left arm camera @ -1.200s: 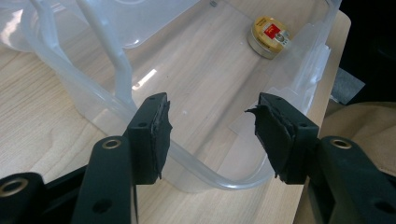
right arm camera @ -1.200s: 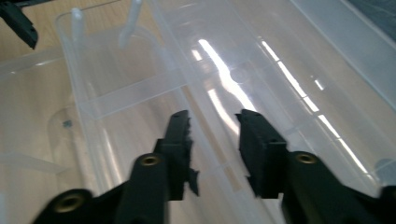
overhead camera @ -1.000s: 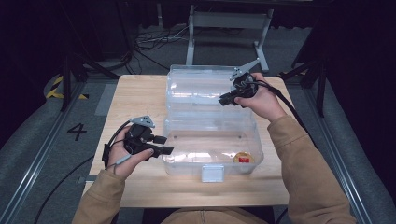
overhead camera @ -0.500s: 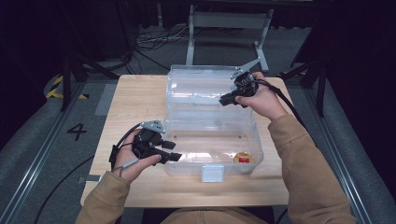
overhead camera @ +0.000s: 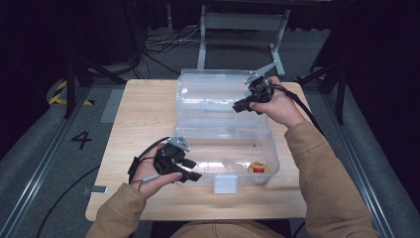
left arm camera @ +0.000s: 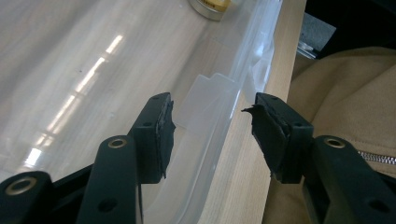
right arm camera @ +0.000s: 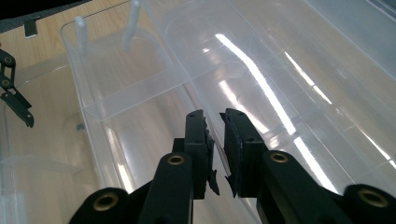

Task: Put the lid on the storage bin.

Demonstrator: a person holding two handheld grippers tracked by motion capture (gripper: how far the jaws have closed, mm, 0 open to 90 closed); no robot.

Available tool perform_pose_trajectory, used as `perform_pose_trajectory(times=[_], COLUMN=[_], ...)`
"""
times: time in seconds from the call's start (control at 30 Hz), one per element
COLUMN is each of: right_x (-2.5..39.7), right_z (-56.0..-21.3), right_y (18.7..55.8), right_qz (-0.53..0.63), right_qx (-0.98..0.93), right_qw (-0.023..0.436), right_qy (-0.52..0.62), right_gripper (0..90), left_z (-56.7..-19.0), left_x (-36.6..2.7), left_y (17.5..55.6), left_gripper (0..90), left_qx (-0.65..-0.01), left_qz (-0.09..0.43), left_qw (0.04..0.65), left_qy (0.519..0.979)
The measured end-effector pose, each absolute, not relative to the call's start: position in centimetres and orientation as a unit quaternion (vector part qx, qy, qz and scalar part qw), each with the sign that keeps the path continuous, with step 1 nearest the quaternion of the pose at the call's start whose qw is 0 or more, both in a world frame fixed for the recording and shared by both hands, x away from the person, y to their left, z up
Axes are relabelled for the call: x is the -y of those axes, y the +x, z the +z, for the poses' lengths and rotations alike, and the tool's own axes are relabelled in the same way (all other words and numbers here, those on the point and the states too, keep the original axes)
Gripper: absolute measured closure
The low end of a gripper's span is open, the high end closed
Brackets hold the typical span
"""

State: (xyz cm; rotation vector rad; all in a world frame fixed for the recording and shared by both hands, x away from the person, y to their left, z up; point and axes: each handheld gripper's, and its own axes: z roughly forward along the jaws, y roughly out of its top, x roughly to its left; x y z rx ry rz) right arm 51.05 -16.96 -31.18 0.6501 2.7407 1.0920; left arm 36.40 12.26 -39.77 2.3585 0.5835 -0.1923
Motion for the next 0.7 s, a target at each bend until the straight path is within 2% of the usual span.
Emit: perform_pose_trajectory(times=[0.37,0.53,0.6,0.7], right_x=[16.8,16.8,16.8,16.8], right_z=[-31.3,-31.3,-31.3,-31.3], right_y=[50.9,50.9,50.9,50.9], right_qz=[0.363,0.363,0.363,0.364], right_qx=[-0.904,-0.904,-0.904,-0.904], right_qw=[0.064,0.065,0.064,0.064], right_qy=[0.216,0.216,0.216,0.216], right_gripper=[79.9,79.8,79.8,79.8], left_z=[-40.6,-40.7,-40.8,-40.8], left_x=[-11.2,-11.0,-11.0,-11.1], left_y=[36.2,36.1,36.0,36.0], left_gripper=[55.2,65.6,75.5,76.3], left_qx=[-0.207,-0.201,-0.201,-0.192], left_qz=[-0.085,-0.070,-0.053,-0.050], left_qw=[0.314,0.298,0.288,0.288], left_qy=[0.923,0.931,0.935,0.937])
